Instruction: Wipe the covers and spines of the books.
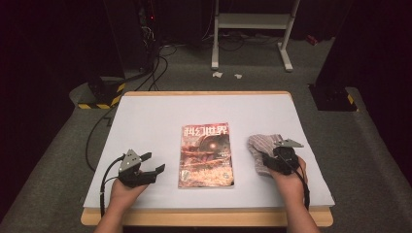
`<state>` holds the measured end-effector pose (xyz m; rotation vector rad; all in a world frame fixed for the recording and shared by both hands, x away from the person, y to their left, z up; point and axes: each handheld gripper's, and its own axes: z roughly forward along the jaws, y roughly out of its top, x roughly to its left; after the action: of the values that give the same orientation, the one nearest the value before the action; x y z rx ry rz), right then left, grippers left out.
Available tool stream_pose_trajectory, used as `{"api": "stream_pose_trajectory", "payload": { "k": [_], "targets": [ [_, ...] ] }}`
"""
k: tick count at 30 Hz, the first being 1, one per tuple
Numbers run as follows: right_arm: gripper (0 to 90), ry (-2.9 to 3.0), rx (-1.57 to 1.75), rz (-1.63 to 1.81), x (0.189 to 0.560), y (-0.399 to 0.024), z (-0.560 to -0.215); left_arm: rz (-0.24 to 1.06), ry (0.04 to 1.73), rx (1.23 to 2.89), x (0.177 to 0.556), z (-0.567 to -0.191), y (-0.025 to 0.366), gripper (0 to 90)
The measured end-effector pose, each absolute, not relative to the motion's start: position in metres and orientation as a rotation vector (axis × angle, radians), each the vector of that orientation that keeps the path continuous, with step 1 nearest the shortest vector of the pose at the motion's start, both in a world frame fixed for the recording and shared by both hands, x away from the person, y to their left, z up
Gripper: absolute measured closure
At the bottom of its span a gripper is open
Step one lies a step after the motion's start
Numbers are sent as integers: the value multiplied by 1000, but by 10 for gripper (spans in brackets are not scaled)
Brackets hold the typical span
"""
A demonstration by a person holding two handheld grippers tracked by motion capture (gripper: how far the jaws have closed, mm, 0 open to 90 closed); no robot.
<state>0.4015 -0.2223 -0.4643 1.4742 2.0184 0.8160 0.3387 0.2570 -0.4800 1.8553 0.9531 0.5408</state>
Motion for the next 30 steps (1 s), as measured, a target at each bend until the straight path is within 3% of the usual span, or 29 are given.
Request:
{"api": "stream_pose_trajectory", "payload": {
  "k": [15,30],
  "targets": [
    [328,2020,1279,956,379,-183,-418,521,943,1869,337,-478,252,262],
    [317,2193,1168,987,351,-129,-460,448,921,1930,339,-480,233,262]
  ]
}}
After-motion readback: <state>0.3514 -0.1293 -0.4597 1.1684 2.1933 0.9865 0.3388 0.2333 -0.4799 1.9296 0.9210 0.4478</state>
